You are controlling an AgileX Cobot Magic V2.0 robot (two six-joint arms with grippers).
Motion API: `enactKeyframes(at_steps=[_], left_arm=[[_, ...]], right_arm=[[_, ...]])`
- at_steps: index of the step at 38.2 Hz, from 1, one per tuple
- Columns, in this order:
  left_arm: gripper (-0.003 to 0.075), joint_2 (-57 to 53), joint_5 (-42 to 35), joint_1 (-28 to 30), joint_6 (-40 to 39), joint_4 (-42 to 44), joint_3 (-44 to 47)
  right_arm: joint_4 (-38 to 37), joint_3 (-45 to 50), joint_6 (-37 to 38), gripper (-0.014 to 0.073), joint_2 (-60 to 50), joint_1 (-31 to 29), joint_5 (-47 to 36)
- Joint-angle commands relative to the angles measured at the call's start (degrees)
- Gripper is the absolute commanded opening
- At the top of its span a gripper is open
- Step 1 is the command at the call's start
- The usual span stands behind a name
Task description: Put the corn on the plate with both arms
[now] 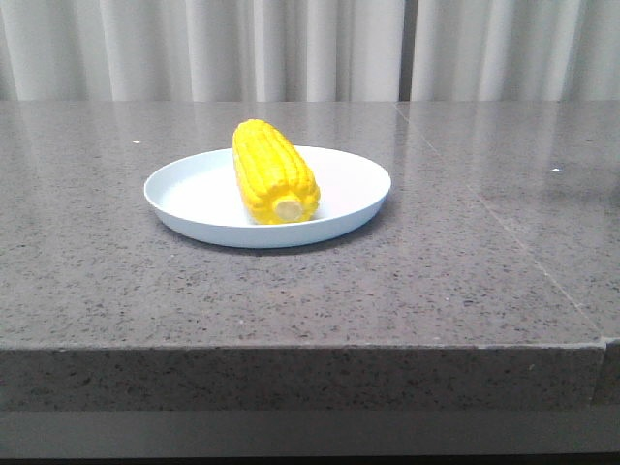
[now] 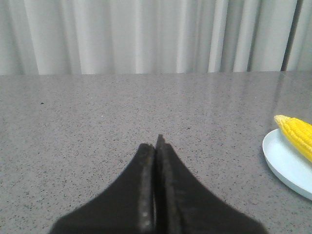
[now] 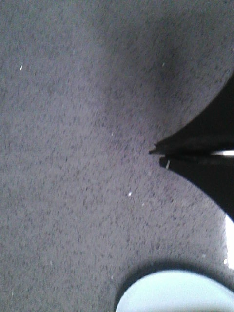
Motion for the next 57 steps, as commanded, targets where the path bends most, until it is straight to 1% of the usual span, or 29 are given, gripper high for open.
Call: enactKeyframes(at_steps=[1, 7, 11, 24, 31, 36, 39, 57], left_arm=[[-0.002, 0.68, -4.93, 0.17, -0.42, 0.4, -1.43], [-0.002, 0.68, -4.93, 0.17, -0.42, 0.4, -1.43], [-0.002, 0.68, -4.93, 0.17, -0.42, 0.4, -1.43], [-0.002, 0.68, -4.93, 0.17, -0.42, 0.4, -1.43], [-0.002, 0.68, -4.93, 0.17, -0.42, 0.4, -1.43], [-0.002, 0.68, -4.93, 0.17, -0.42, 0.4, -1.43], [-0.002, 0.68, -4.93, 0.17, -0.42, 0.4, -1.43], [-0.002, 0.68, -4.93, 0.17, -0.42, 0.4, -1.43]], right_arm=[[0.44, 4.87, -2.15, -0.0065, -7.22, -2.76, -5.1], [0.44, 14.54, -2.4, -0.0065, -15.54, -2.97, -8.37], [0.44, 21.37, -2.51, -0.0065, -21.48, -2.97, -12.2], [-3.94, 44.44, -3.51, -0.0071, -42.38, -2.97, -31.15], [-5.89, 53.79, -3.51, -0.0071, -53.61, -2.97, -38.56], [-5.89, 57.28, -3.51, -0.0071, -59.04, -2.97, -40.19], [-5.89, 57.97, -3.51, -0.0071, -60.49, -2.97, -40.4], [-5.89, 57.96, -3.51, -0.0071, -60.53, -2.97, -40.41]])
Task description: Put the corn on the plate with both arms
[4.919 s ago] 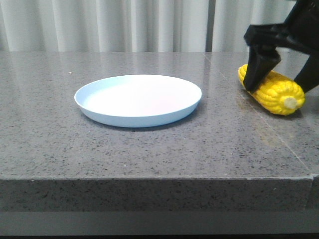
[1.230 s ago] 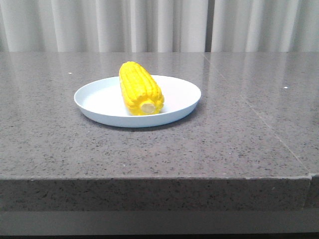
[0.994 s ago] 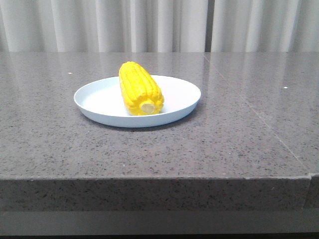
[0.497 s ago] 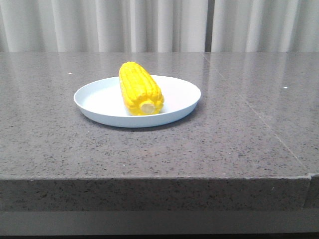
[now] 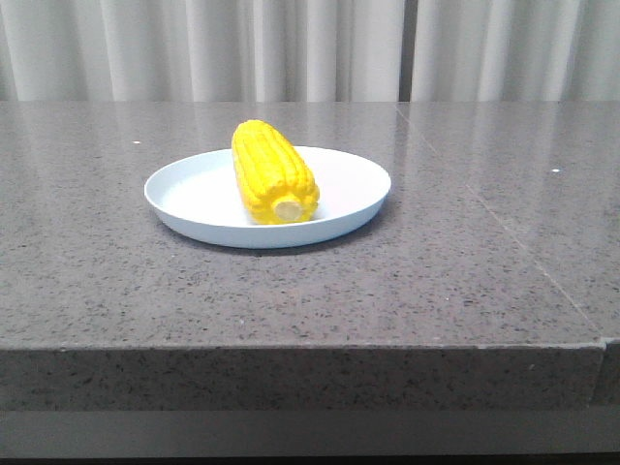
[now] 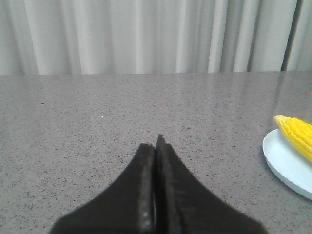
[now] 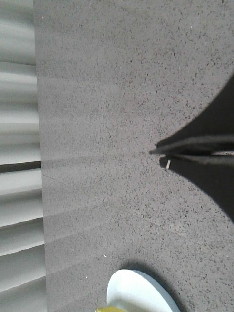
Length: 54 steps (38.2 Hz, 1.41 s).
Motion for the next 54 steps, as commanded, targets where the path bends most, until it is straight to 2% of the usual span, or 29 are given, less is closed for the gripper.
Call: enactKeyframes(at_steps=[1, 24, 28, 31, 33, 42, 54], left_arm=[[-0.002, 0.68, -4.93, 0.17, -0.42, 0.4, -1.43], [-0.002, 0.54, -5.27, 0.28, -0.42, 0.4, -1.21], [-0.002, -0.41, -5.48, 1.13, 3.01, -1.9, -0.47], [-0.002, -1.84, -6.71, 2.63, 10.05, -7.64, 0.84], [-0.002, -2.97, -8.03, 3.64, 11.78, -10.21, 1.99], [-0.002, -8.41, -14.42, 7.3, 11.79, -13.82, 10.73], [-0.002, -8.23, -17.21, 7.34, 11.79, -13.95, 19.79]], right_arm=[[-1.42, -1.3, -0.69, -0.0071, 0.38, -0.25, -4.73], [-1.42, -1.3, -0.69, -0.0071, 0.38, -0.25, -4.73], [-1.42, -1.3, -0.69, -0.0071, 0.38, -0.25, -4.73], [-1.42, -1.3, -0.69, -0.0071, 0.38, -0.25, -4.73], [-1.42, -1.3, -0.69, -0.0071, 0.38, -0.25, -4.73], [-1.42, -1.3, -0.69, -0.0071, 0.36, -0.25, -4.78], [-1.42, -1.3, -0.69, -0.0071, 0.36, -0.25, -4.76]])
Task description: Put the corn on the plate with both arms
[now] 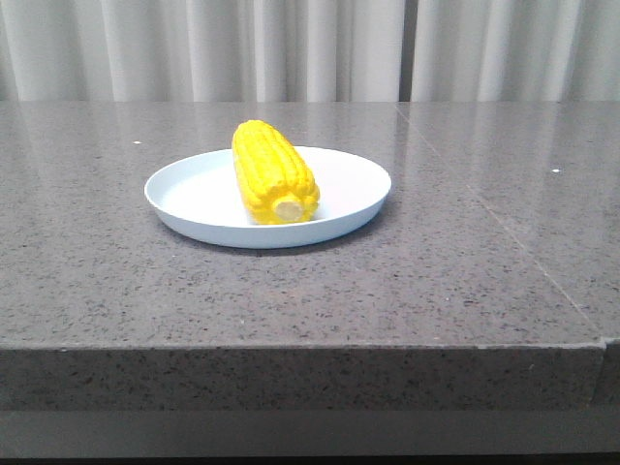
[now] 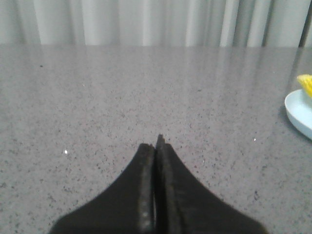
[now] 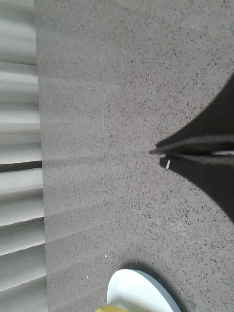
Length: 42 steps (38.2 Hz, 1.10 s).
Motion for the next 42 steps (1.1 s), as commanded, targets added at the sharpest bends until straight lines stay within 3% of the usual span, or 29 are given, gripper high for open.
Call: enactKeyframes(at_steps=[1, 9, 42], left_arm=[[-0.002, -0.97, -6.82, 0.09, 0.04, -0.69, 1.11], [-0.002, -0.97, -12.11, 0.09, 0.04, -0.69, 6.58], [-0.002, -0.97, -10.18, 0.09, 0.04, -0.69, 6.46]], right_arm=[[-1.42, -1.3, -0.65, -0.0071, 0.36, -0.25, -4.62], [-1.42, -1.3, -0.65, -0.0071, 0.36, -0.25, -4.62], [-1.42, -1.3, -0.65, -0.0071, 0.36, -0.25, -4.63]])
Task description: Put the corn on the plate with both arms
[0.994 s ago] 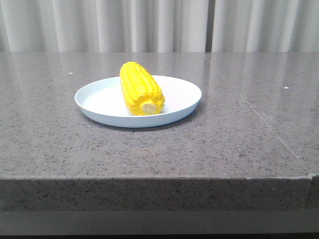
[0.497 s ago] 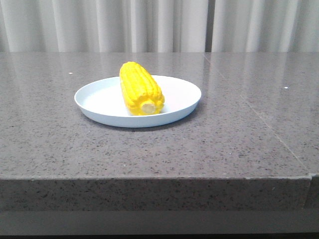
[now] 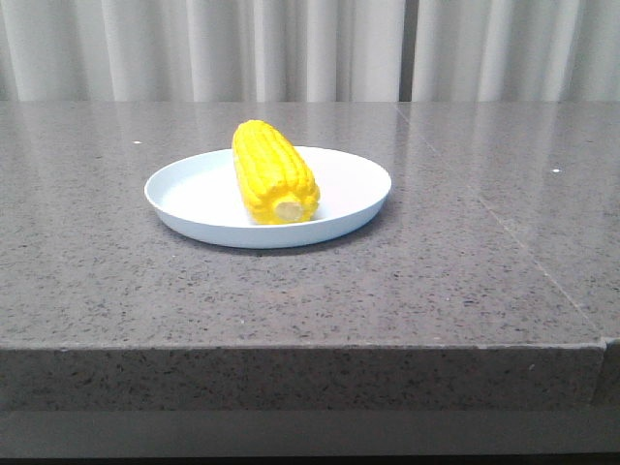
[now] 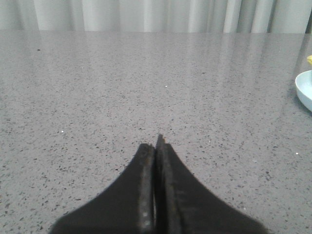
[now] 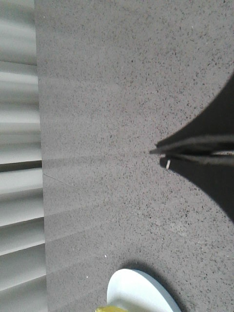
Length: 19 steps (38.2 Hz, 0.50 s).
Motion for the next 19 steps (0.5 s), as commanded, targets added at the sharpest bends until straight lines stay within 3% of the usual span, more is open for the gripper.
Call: enactKeyframes(at_steps=[1, 12, 19], left_arm=[[-0.002, -0.97, -4.76, 0.09, -0.1, -0.6, 1.25], [-0.002, -0.97, -4.76, 0.09, -0.1, -0.6, 1.25], [-0.002, -0.97, -4.76, 0.09, -0.1, -0.6, 1.25]], right_arm=[[-1.42, -1.3, -0.54, -0.0071, 0.36, -0.25, -4.63], [-1.31, -0.6, -0.62, -0.0071, 0.16, -0.49, -5.36], [4.72, 6.95, -10.38, -0.0071, -3.7, -4.85, -16.8]])
